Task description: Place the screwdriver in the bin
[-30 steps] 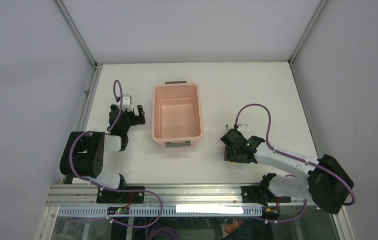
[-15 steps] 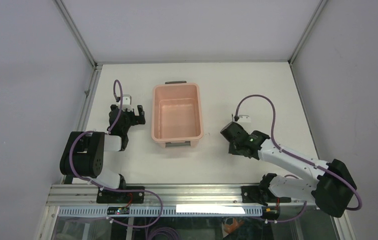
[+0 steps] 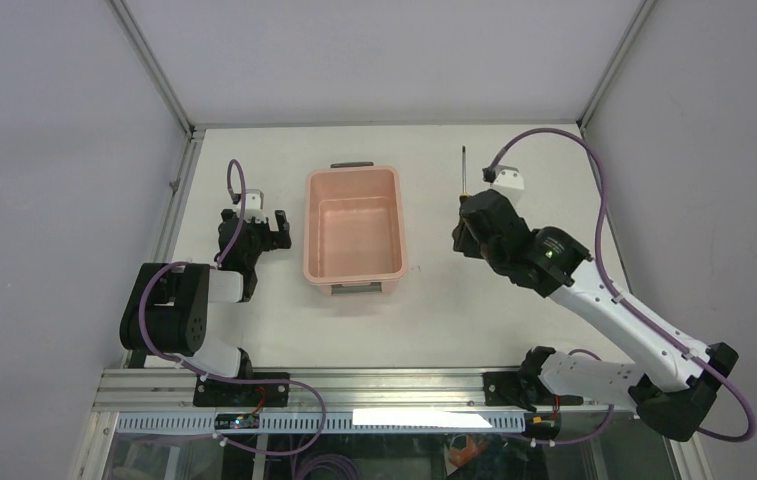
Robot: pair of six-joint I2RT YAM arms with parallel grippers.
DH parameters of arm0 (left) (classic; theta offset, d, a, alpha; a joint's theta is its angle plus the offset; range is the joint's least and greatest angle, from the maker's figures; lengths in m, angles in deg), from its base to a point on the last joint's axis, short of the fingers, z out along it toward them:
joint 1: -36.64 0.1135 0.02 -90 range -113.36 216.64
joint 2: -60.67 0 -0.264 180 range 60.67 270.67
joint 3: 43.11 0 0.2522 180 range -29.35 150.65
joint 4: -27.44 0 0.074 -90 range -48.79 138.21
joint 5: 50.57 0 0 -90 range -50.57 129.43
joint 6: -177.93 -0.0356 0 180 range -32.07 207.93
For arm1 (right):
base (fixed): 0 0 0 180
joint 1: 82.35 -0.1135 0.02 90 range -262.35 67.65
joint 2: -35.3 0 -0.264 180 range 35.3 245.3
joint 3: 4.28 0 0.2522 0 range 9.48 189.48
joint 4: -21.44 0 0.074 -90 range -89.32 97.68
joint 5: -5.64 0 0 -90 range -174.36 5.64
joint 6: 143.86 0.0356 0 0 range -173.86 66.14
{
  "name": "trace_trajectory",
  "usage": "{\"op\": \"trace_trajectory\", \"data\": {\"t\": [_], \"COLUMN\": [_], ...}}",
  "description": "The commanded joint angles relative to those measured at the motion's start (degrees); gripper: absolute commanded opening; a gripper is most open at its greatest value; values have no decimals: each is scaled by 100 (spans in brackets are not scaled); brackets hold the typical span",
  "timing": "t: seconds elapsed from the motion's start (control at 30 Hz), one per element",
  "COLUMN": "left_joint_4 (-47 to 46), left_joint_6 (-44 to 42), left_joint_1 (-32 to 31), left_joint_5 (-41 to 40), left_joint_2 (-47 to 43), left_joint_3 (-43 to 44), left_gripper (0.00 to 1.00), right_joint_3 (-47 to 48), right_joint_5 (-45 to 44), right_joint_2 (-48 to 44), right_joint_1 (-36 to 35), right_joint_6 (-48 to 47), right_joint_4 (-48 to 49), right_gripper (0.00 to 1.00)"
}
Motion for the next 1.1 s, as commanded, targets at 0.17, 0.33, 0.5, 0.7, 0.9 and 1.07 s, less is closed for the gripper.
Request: {"op": "trace_trajectory", "data": {"t": [0.17,0.33,0.5,0.7,0.9,1.07], "left_joint_4": [-152,-152,-152,-152,-152,-157], "left_joint_6": [93,93,93,93,93,93], "left_joint_1": [-38,-35,-37,-38,-40,-36], "left_joint_5": [54,54,47,45,59,45], "left_joint_2": [-124,-128,-122,-124,-129,-126], "left_joint_3": [63,63,63,63,62,63], "left_gripper": [99,99,99,99,99,99], "right_joint_3": [1182,1676,2305,2348,2078,1590], "right_joint_5": [1207,1668,1575,1206,1004,897], "right_joint_2": [902,1757,2743,3553,4261,4651], "right_joint_1": [-194,-527,-775,-836,-946,-1113], "right_joint_6": [-708,-923,-1052,-720,-135,348], "right_joint_4": [1147,1796,1937,2143,2224,2496], "right_gripper": [0,0,0,0,0,0]}}
